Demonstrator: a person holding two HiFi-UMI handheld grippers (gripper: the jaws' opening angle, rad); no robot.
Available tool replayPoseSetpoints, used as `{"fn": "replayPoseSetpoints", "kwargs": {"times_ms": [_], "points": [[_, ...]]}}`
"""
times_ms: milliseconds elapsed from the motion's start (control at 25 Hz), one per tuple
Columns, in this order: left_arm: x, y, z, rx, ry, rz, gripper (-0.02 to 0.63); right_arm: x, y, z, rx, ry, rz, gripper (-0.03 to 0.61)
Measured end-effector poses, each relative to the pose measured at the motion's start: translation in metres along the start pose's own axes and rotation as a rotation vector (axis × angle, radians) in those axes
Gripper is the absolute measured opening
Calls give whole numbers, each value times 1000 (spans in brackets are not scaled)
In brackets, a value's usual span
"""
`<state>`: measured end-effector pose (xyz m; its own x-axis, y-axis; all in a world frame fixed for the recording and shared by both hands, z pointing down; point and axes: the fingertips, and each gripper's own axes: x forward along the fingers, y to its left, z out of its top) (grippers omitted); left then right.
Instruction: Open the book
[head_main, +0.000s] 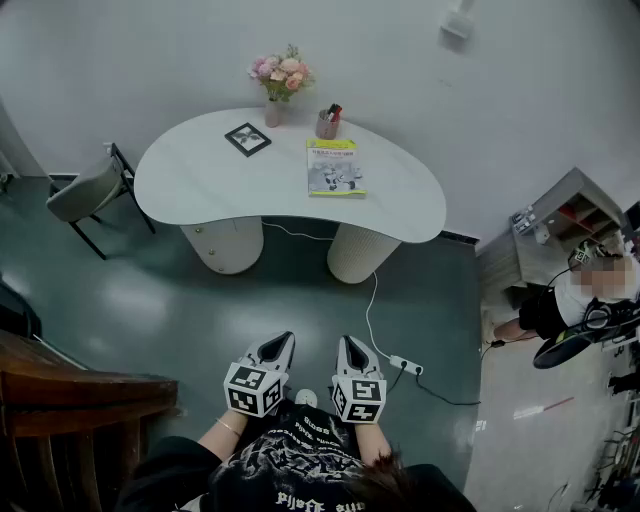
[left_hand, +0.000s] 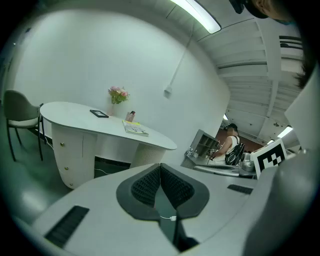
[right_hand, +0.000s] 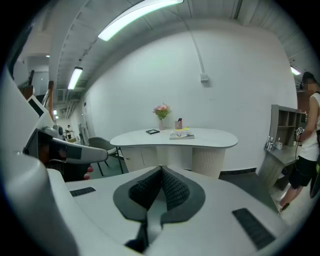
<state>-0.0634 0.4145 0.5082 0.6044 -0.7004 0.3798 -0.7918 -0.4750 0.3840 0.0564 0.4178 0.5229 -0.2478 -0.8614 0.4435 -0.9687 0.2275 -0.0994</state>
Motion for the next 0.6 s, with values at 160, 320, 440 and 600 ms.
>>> {"fn": "replayPoseSetpoints", "kwargs": {"times_ms": [160,320,440,600], "points": [[3,13,3,-2,-10,-4,23,11,8,2,-13,-6,0,26],[5,32,7,4,-6,-4,25,25,14,6,27,-26,-13,28],[6,50,15,10,-3,0,23,36,20,12,68,-43,-13,28],[4,66,15,12,8,10,23,46,29,17,89,-55,-16,28]]}}
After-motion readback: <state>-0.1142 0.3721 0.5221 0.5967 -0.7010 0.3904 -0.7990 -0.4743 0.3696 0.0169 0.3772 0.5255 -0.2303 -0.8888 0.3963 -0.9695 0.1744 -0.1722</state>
